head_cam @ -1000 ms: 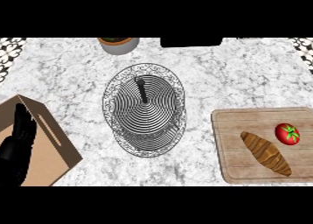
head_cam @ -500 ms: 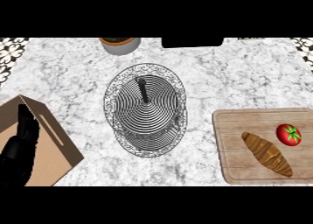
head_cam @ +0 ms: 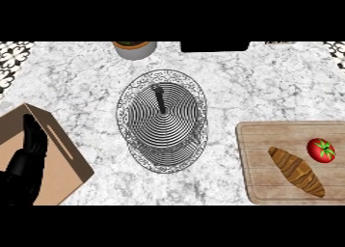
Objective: Pick the tomato from the cutting board and place it in the tiered basket
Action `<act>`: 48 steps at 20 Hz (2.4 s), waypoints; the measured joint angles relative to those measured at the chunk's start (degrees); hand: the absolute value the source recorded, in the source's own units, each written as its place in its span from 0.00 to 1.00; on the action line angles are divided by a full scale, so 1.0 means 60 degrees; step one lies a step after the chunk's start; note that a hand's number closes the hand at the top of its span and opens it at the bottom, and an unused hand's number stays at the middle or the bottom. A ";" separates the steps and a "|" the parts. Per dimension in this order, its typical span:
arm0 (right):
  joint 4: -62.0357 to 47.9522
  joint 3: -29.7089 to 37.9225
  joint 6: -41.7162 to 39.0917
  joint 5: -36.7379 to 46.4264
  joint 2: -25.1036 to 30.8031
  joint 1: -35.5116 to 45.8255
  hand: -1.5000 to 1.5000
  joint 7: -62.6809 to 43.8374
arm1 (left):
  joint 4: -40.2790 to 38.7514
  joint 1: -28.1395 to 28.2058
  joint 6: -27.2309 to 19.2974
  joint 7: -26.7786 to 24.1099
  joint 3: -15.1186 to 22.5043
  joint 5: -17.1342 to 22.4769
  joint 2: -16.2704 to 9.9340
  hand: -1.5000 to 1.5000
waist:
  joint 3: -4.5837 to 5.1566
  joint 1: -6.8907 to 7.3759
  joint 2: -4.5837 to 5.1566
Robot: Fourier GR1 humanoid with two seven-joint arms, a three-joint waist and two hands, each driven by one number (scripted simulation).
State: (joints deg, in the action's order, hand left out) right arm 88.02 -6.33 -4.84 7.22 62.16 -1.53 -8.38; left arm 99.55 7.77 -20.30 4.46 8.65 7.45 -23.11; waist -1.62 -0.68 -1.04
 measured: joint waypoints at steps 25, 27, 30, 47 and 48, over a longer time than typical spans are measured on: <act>0.0171 -0.1837 -0.1185 0.1400 -0.1113 0.1065 0.00 -0.2917 | -0.0093 -0.0192 -0.0022 0.0025 0.0106 -0.0109 0.0229 0.50 | -0.0034 0.0139 0.0012; 0.0071 -0.1905 -0.1286 0.1452 -0.1195 0.1142 0.00 -0.2997 | -0.0118 -0.0156 -0.0003 -0.0057 0.0083 -0.0109 0.0232 0.50 | -0.0037 0.0135 0.0007; -0.0204 -0.2017 -0.1369 0.1577 -0.1371 0.1286 0.00 -0.3018 | -0.0145 -0.0181 0.0016 -0.0061 0.0084 -0.0090 0.0245 0.50 | -0.0048 0.0137 0.0013; -0.1698 -0.2230 -0.1743 0.1880 -0.2133 0.1674 1.00 -0.2672 | -0.0091 -0.0053 -0.0020 -0.0204 0.0072 -0.0188 0.0328 0.50 | -0.0054 0.0089 -0.0002; -0.1828 -0.2208 -0.1750 0.1912 -0.2140 0.1729 1.00 -0.2595 | -0.0086 -0.0049 -0.0027 -0.0226 0.0083 -0.0215 0.0336 0.50 | -0.0055 0.0097 0.0000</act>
State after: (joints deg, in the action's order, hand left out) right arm 77.05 -19.58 -15.34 18.69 49.32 8.85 -23.95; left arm 99.04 7.47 -20.46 3.10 9.15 6.17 -21.10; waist -1.95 -0.09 -1.04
